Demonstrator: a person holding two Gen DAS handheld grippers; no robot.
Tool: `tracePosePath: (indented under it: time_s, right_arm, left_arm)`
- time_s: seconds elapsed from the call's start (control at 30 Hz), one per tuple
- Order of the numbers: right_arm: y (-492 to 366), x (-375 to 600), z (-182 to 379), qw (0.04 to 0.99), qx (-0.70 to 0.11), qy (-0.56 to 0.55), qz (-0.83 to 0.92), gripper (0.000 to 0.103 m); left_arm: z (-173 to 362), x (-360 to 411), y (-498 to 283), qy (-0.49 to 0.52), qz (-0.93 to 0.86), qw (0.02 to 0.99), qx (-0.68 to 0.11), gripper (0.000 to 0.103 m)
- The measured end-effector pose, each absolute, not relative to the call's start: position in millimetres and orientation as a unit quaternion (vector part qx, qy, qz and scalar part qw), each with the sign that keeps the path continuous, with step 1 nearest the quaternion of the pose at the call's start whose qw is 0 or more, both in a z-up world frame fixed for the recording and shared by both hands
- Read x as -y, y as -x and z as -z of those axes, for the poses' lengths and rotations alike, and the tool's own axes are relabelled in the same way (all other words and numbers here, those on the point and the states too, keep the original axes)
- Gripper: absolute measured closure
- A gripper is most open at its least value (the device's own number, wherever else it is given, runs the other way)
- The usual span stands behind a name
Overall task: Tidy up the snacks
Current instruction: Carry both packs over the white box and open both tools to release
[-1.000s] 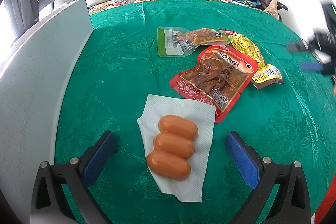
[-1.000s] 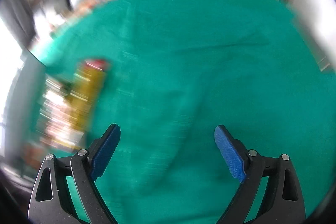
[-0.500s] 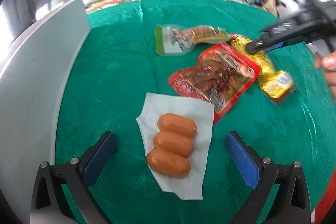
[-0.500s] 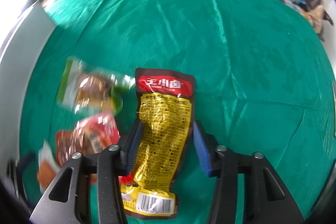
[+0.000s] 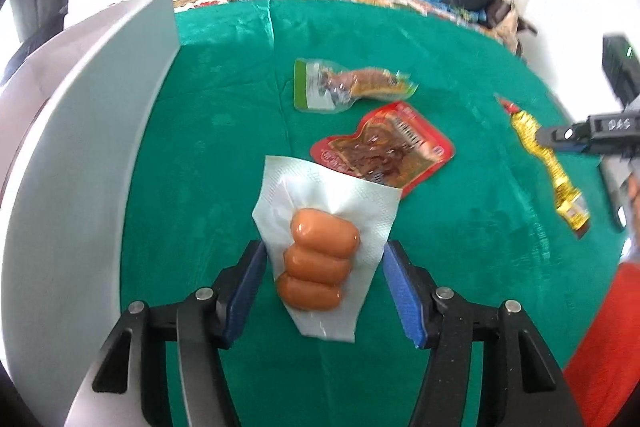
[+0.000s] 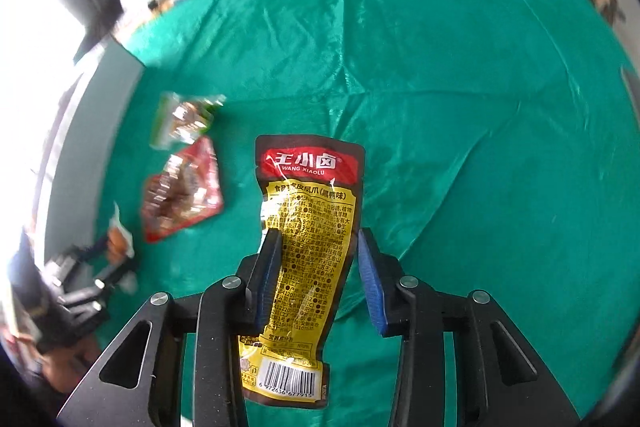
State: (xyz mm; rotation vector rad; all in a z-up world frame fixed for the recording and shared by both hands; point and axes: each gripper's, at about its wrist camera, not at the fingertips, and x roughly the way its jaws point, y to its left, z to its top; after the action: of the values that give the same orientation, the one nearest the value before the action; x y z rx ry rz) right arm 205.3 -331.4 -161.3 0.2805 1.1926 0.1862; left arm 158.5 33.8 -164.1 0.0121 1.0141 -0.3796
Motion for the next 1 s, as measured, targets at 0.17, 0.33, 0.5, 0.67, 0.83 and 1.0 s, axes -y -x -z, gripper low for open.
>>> tracePosePath:
  time_s: [0.17,0.33,0.5,0.67,0.83,1.0]
  right_arm:
    - [-188.3,330.8,147.0,0.806,-0.538,-0.215,-0.122,0.064]
    - [-198.6,269.6,106.2,0.800,-0.501,-0.259,-0.206,0.064]
    - [-206.8,214.6,58.3,0.804,-0.460,-0.266,-0.268,0.064]
    - [-196.6,208.3,37.2,0.808,-0.438,-0.266,-0.292,0.063]
    - [-177.8,233.3,39.1,0.821,-0.434,-0.254,-0.270,0.063]
    - [-169.0,254.1,48.0,0.822,-0.439,-0.255,-0.258,0.063]
  left_arm:
    - [132.4,-63.3,-143.6,0.099,0.193,0.853,-0.475,0.082]
    - [110.0,-107.9,-143.2,0.178,0.178,0.852,-0.459,0.083]
    - [110.7,-110.8,-141.8,0.180,0.199,0.840,-0.472,0.042]
    - [120.1,-69.7,-148.7,0.128,0.206,0.850,-0.468,0.004]
    - [177.2,-7.5,-171.7,0.012,0.114,0.831,-0.544,0.013]
    - [187.0,5.6,-162.7,-0.021,0.099,0.859,-0.502,0.063]
